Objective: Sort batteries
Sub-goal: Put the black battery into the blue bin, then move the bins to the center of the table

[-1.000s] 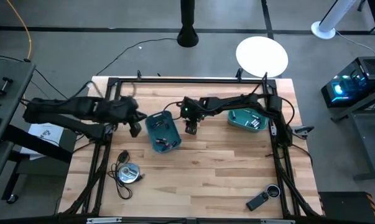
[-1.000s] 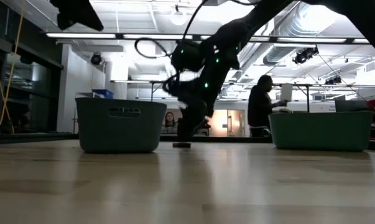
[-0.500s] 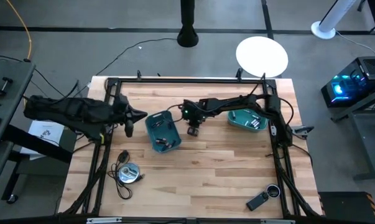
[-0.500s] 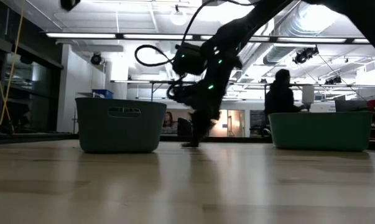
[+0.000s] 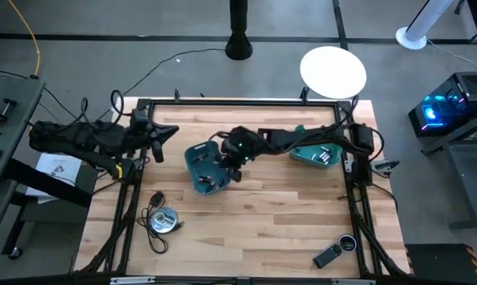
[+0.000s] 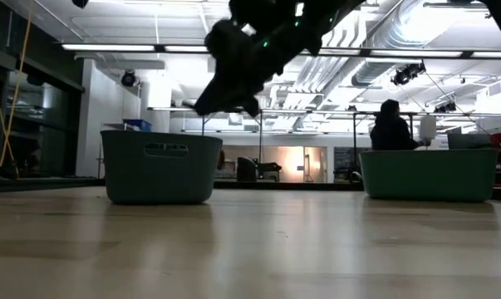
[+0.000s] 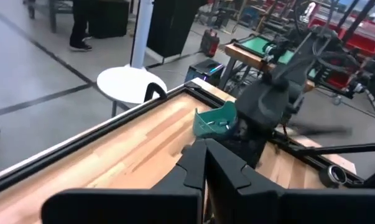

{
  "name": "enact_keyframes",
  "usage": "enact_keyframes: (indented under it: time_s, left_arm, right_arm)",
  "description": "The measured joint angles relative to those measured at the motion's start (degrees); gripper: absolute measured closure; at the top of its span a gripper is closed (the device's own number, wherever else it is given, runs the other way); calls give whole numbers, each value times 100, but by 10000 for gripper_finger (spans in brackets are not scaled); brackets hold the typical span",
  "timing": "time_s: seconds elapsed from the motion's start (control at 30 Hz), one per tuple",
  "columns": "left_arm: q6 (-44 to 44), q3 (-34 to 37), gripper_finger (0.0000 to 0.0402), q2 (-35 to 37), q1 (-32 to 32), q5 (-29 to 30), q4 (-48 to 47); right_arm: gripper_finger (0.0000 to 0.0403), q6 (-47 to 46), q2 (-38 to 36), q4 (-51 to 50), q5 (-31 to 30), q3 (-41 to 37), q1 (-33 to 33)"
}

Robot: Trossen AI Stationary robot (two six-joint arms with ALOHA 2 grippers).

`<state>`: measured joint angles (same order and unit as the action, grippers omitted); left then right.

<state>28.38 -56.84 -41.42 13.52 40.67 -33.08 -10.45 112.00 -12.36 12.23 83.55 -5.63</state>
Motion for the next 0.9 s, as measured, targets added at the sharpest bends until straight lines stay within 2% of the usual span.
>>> enact_keyframes:
  time_s: [0.2,0.3,0.4,0.47,0.57,0.67,0.77,0.8,0.9]
  left_arm:
    - [251,0,401,-107,0,74,-66]
    - [307,0,401,-150,0,81,-58]
    - [394,0,401,-200,0,62,-100]
    - [578,0,401,-247,2,46,-381]
    - [884,150,401,-395,6,-176,-923]
    - [1375,645,401,-526,65,-593,-1176]
    - [2006,1294,401,-533,270,-909,-1085]
    - [2296,1456,401,-521,367,-969,-1018]
    - [3241,1882,401,-464,749,-887,-1090]
  right_arm:
    - [287,-552,89,549,-246,0,92]
    - [246,-581,87,456,-184,16,22]
    - [223,-569,105,-430,148,330,-183]
    - [221,-337,-18,-1410,19,574,-308]
    - [239,65,-311,-2760,-670,664,-468]
    - [288,245,-770,-3616,-1422,396,-666]
    - [372,63,-1423,-4090,-1766,-279,-1012]
    - [387,-100,-1681,-4175,-1816,-613,-1158]
    - [390,-915,-2644,-4209,-2076,-1640,-1561]
